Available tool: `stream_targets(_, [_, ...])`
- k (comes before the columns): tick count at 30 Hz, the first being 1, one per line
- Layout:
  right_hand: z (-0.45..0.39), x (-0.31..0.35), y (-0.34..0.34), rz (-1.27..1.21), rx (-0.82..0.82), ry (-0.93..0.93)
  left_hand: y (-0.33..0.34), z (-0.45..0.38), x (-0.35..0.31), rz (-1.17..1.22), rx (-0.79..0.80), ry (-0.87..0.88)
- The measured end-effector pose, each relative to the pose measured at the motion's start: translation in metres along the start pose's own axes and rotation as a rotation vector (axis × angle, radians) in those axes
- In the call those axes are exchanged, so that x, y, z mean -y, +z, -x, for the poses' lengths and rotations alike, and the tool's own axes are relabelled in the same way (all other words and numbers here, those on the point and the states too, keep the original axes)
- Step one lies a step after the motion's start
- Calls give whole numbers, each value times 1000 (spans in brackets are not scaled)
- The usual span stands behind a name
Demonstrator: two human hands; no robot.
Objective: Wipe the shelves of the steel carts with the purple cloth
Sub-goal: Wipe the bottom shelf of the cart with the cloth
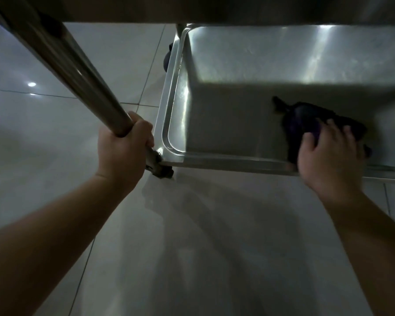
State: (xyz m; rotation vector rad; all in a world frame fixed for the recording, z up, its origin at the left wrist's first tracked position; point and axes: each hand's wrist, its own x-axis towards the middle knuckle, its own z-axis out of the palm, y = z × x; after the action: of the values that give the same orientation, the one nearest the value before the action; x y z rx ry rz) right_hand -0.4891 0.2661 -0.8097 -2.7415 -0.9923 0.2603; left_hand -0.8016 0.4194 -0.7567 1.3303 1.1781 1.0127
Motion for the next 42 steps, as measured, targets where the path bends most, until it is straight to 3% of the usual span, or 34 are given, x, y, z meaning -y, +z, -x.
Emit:
stream_targets(3, [-26,15,3,-5,38,156,3,0,-1,29,-12,13])
stream_targets(6, [-50,79,17,-55,67,111,4,1,-3,47,-21,20])
stream_targets(8, [-50,138,31,-44,103,-59,4,1,-2,56,-14,23])
stream_targets(12, [6,228,58,3,289,-675,5,0,2,31,-34,62])
stream_targets(15, [23,210,55,-16,369,-891,5,2,8,43,-53,89])
stream_targets(17, [9,173,47,-11,317,-928,5,1,9,64,-39,96])
stream_targets(19, [-32,133,37,-25,183,-823,6,0,9,79,-40,85])
stream_targets(22, [-113,92,16,26,27,-387,7,-1,7,82,-31,75])
stream_targets(24, [-149,92,10,65,21,-119,8,0,6,93,-11,68])
stream_targets(26, [-164,115,14,65,46,-41,7,0,5,82,-12,69])
stream_targets(34, [-75,254,46,81,314,-691,4,0,5,11,17,80])
stream_targets(39, [17,179,42,-6,490,-1095,2,-1,10,14,14,92])
stream_targets(42, [-6,160,35,78,486,-1173,3,-1,8,0,-6,91])
